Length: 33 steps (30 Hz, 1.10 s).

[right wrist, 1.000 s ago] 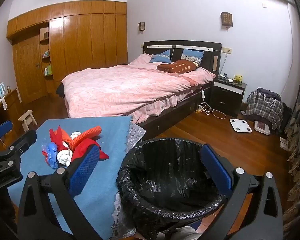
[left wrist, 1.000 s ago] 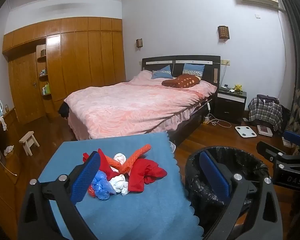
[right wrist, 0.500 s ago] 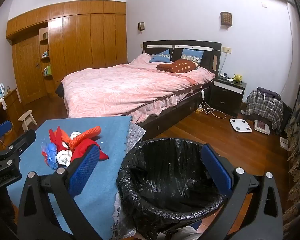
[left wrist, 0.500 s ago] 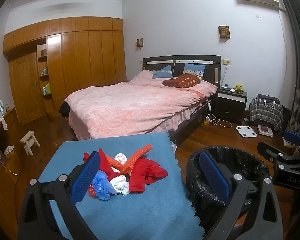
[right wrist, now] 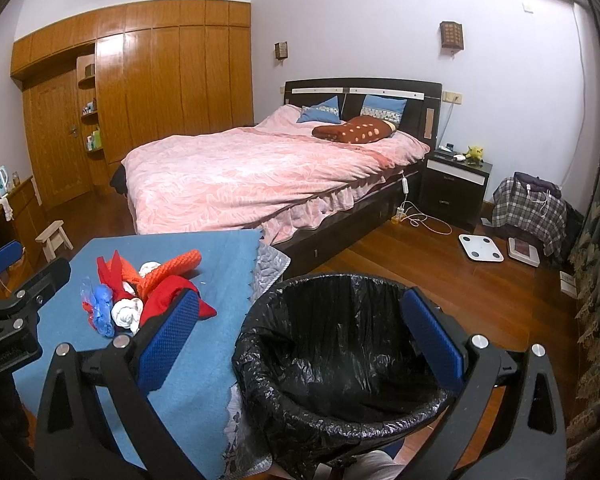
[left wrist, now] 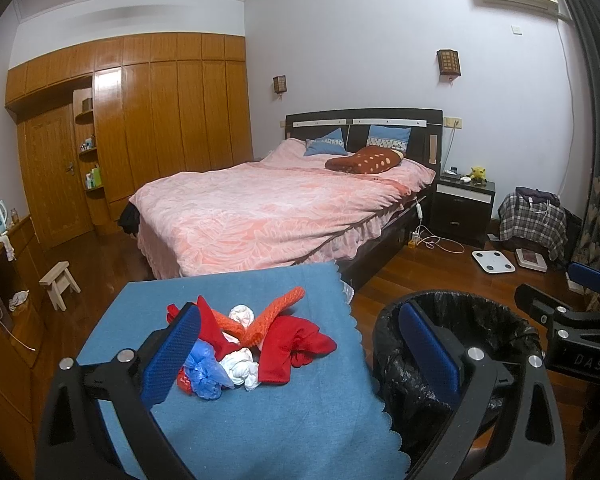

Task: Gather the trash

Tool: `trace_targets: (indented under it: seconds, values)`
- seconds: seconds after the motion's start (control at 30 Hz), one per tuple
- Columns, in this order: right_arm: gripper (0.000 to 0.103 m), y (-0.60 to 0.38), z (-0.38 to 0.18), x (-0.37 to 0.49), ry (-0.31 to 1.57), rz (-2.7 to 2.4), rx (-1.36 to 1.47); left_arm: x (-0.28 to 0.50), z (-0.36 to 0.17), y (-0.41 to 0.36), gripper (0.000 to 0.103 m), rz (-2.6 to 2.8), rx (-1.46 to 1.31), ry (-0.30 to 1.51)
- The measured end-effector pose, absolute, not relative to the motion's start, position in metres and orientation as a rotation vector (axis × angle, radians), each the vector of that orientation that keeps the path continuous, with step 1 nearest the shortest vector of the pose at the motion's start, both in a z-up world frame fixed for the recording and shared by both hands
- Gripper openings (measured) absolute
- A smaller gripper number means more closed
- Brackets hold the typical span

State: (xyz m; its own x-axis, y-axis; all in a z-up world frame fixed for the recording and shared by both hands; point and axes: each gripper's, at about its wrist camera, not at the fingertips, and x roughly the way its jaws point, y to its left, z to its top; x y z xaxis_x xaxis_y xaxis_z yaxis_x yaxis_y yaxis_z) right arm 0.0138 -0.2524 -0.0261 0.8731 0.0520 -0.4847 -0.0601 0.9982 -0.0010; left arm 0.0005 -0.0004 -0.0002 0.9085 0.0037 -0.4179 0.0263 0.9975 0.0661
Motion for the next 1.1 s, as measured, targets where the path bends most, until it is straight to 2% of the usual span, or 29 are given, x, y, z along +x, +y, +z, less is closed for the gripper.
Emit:
trace_targets:
  seconds: [1.1]
  values:
    - [0.098,-0.2523,-0.0285,0.0151,0.511,0.057,-0.013,0.0008,-0.0003,-0.0007,0.097,-0.012,0.074,0.435]
